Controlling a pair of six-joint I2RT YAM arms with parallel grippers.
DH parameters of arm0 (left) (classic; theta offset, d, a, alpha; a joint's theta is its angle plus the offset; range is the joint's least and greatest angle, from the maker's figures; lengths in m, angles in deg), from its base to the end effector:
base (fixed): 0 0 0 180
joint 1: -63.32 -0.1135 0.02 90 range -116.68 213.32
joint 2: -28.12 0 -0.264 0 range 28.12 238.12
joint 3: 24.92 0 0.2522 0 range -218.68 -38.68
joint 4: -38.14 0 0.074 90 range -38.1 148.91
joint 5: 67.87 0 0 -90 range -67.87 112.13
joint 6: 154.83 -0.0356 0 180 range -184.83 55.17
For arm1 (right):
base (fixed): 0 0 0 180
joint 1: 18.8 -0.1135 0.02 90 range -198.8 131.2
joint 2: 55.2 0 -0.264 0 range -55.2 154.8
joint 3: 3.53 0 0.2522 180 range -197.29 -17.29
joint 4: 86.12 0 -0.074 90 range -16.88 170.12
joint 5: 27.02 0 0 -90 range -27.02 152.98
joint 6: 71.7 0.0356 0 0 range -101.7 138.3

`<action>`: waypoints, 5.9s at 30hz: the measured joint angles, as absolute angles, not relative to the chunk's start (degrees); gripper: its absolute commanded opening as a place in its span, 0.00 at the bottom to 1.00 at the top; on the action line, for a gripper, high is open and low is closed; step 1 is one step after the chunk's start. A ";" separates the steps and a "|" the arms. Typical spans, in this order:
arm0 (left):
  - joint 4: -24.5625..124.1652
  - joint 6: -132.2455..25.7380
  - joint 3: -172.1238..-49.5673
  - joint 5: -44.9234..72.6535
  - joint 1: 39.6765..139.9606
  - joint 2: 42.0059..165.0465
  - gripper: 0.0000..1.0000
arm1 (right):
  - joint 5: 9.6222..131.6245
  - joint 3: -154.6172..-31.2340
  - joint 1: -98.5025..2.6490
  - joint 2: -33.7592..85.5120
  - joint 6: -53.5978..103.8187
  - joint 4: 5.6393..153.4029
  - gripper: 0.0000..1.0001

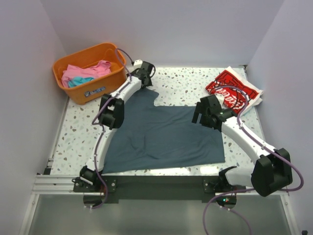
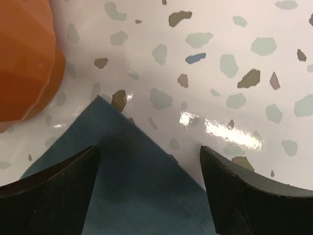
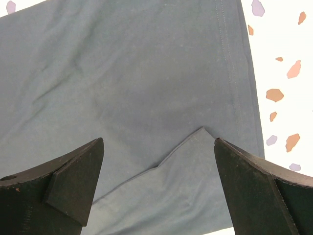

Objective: Fold and stack the t-shirts
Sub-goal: Fold the tshirt

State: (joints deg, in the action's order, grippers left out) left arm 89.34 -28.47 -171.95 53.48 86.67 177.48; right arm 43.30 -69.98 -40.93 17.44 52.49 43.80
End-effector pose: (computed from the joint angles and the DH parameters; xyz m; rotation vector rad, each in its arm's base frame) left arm 0.5226 -0.2054 0.1538 -0.4770 2.2859 0.1845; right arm 0.2376 0.0837 0.2489 0.3882 2.4399 -0.0243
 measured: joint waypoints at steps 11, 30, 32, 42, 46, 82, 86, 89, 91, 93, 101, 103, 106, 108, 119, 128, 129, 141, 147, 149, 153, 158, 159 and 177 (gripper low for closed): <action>87.37 -27.97 -171.88 53.11 85.19 178.07 0.48 | 42.88 -69.96 -40.51 19.34 52.34 44.19 0.99; 88.44 -26.59 -166.33 55.95 85.14 174.53 0.00 | 41.16 -86.48 -30.31 38.77 53.06 44.94 0.98; 88.96 -26.75 -164.98 55.45 85.14 173.48 0.00 | 39.82 -91.00 -30.13 43.34 53.10 44.37 0.97; 88.57 -28.39 -157.52 53.98 85.73 165.55 0.00 | 36.61 -105.95 -28.45 61.96 53.23 41.07 0.94; 88.22 -28.47 -153.76 53.96 86.67 161.98 0.00 | 35.34 -106.33 -27.99 64.39 53.28 38.99 0.94; 87.76 -23.78 -124.65 57.96 92.64 131.65 0.00 | 37.70 -93.28 -26.99 55.07 51.40 46.14 0.02; 88.46 -22.33 -121.00 58.27 93.43 127.58 0.00 | 40.22 -88.34 -26.99 49.15 49.98 48.78 0.00; 89.75 -21.00 -117.98 58.40 94.32 124.78 0.00 | 41.57 -85.93 -26.99 46.55 49.19 50.45 0.00; 90.65 -20.04 -115.49 58.42 95.15 122.44 0.00 | 42.29 -84.64 -26.99 45.48 48.64 51.28 0.00; 91.74 -18.68 -112.59 58.40 96.22 119.45 0.00 | 43.15 -83.35 -26.99 44.50 48.27 51.82 0.00; 96.94 -11.71 -101.05 58.40 102.72 105.02 0.00 | 44.96 -75.84 -26.99 36.50 47.75 53.09 0.00; 97.92 -10.22 -98.79 58.24 104.22 102.49 0.00 | 45.20 -73.96 -26.99 34.53 47.68 53.31 0.00; 99.65 -7.95 -95.78 57.94 106.78 99.95 0.00 | 45.75 -71.22 -26.99 32.15 47.55 53.66 0.00; 101.51 -6.18 -94.36 57.94 108.75 99.28 0.00 | 45.75 -70.07 -26.99 31.10 47.40 53.51 0.00; 108.42 -1.98 -91.36 56.50 114.89 91.65 0.00 | 44.55 -67.44 -26.99 25.39 46.50 52.48 0.00; 108.07 -5.92 -89.44 51.99 115.48 86.23 0.00 | 44.46 -66.39 -26.99 25.20 46.04 51.84 0.00; 108.00 -6.22 -88.87 51.12 115.76 86.51 0.00 | 44.46 -66.39 -26.99 25.20 46.04 51.84 0.00; 107.08 -9.74 -85.13 43.21 120.44 87.56 0.58 | 44.39 -64.47 -26.99 25.20 46.33 51.91 0.17; 105.79 -12.34 -83.43 38.03 123.13 87.63 1.00 | 42.10 -63.22 -26.99 25.31 48.40 49.42 0.76; 106.06 -13.24 -83.47 37.55 123.46 87.54 1.00 | 40.39 -63.40 -26.99 25.28 49.47 47.56 0.93; 107.83 -13.39 -85.44 38.92 123.46 87.41 1.00 | 37.97 -64.10 -26.99 23.54 50.87 43.91 0.99; 105.31 -13.59 -89.13 42.09 123.09 89.66 1.00 | 42.45 -64.10 -27.25 16.28 49.47 45.03 0.98; 104.11 -13.76 -89.37 42.20 122.47 91.23 1.00 | 43.52 -64.10 -27.88 15.49 48.91 45.97 0.99; 84.37 -19.01 -86.03 36.69 114.28 111.58 1.00 | 48.33 -66.04 -36.76 33.66 48.21 51.67 0.99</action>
State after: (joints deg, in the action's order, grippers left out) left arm 84.37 -19.01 -86.03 36.69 114.28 111.58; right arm 48.33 -66.04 -36.76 33.66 48.21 51.67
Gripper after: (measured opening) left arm 0.997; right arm 0.986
